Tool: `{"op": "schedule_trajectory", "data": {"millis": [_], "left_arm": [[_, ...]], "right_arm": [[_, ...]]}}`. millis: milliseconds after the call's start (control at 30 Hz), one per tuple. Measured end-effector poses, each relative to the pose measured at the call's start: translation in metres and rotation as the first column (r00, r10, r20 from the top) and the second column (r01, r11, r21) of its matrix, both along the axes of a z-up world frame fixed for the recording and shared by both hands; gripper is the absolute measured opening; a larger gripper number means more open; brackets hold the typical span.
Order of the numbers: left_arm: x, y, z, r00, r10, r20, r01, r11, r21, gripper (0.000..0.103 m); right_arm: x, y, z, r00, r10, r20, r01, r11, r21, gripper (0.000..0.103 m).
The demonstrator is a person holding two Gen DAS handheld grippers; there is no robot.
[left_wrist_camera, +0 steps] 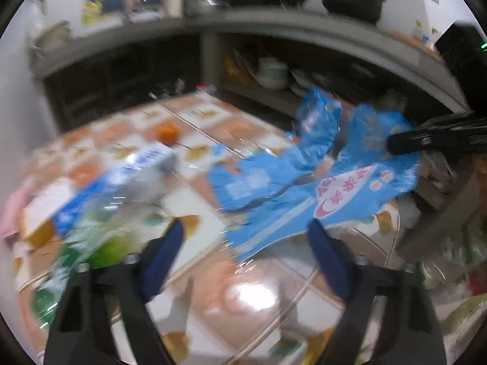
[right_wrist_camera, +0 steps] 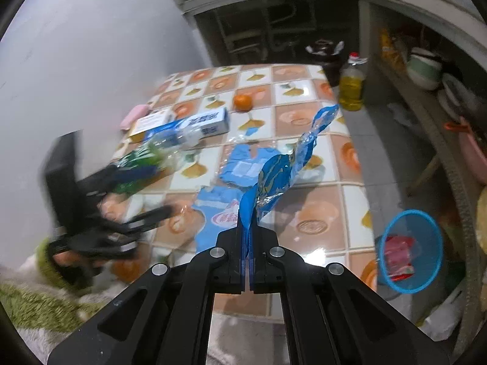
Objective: Collect trash
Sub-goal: 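Grasp the blue bag with the left tool next to the right tool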
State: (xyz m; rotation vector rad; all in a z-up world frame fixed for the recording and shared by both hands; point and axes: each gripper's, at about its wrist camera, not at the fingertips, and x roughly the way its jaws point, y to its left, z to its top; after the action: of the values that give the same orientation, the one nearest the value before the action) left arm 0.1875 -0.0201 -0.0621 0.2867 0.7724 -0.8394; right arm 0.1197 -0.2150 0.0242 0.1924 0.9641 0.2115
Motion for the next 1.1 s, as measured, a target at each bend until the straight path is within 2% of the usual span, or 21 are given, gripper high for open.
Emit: {"op": "schedule_trajectory", "data": {"millis": [33, 167, 300, 367, 500, 600, 700, 867, 1000, 1100], "left_arm": [[0.003, -0.007, -0.004, 1.000, -0.013, -0.010, 0.013, 1.000, 0.001, 0.066], [0.017, -0.025, -0.017, 0.995, -0.053, -0.085, 0.050, 0.998, -0.035, 0.062], [0.017, -0.039, -0.045, 0.982, -0.072, -0.176, 0.078, 0.997, 0.028, 0.054], [0.011, -0.038, -0.052, 0.979, -0.082, -0.189, 0.089, 0.996, 0.031, 0.053], [-0.002, -0.031, -0.054, 0.971, -0.124, -0.206, 0.127, 0.992, 0.003, 0.053], [-0.003, -0.019, -0.055, 0.962, -0.128, -0.241, 0.119, 0.991, -0.054, 0.053], [0.003, -0.004, -0.057, 0.943, -0.123, -0.310, 0.084, 0.987, -0.137, 0.053], [0.010, 0.018, -0.058, 0.925, -0.094, -0.369, 0.017, 0.979, -0.205, 0.053], [0.008, 0.031, -0.050, 0.921, -0.121, -0.371, 0.017, 0.963, -0.271, 0.055], [0.001, 0.032, -0.044, 0.918, -0.162, -0.361, 0.047, 0.951, -0.307, 0.059]], "right_arm": [[-0.003, 0.000, 0.000, 1.000, 0.011, -0.002, -0.011, 1.000, 0.004, 0.001], [-0.022, 0.000, 0.002, 0.998, 0.069, -0.011, -0.069, 0.997, 0.040, 0.001], [-0.038, -0.010, 0.005, 0.998, 0.059, 0.001, -0.058, 0.992, 0.113, 0.001], [-0.040, -0.018, 0.009, 0.999, 0.041, 0.031, -0.046, 0.982, 0.183, 0.002], [-0.017, -0.025, 0.012, 0.996, 0.037, 0.077, -0.061, 0.939, 0.339, 0.003], [0.006, -0.012, 0.006, 0.994, 0.066, 0.087, -0.093, 0.930, 0.357, 0.003], [0.042, 0.008, -0.023, 0.991, 0.128, 0.031, -0.130, 0.903, 0.409, 0.003], [0.078, 0.028, -0.075, 0.981, 0.167, -0.101, -0.114, 0.909, 0.401, 0.003], [0.088, 0.034, -0.108, 0.964, 0.167, -0.205, -0.072, 0.911, 0.407, 0.003], [0.091, 0.035, -0.122, 0.951, 0.181, -0.253, -0.053, 0.896, 0.441, 0.004]]}}
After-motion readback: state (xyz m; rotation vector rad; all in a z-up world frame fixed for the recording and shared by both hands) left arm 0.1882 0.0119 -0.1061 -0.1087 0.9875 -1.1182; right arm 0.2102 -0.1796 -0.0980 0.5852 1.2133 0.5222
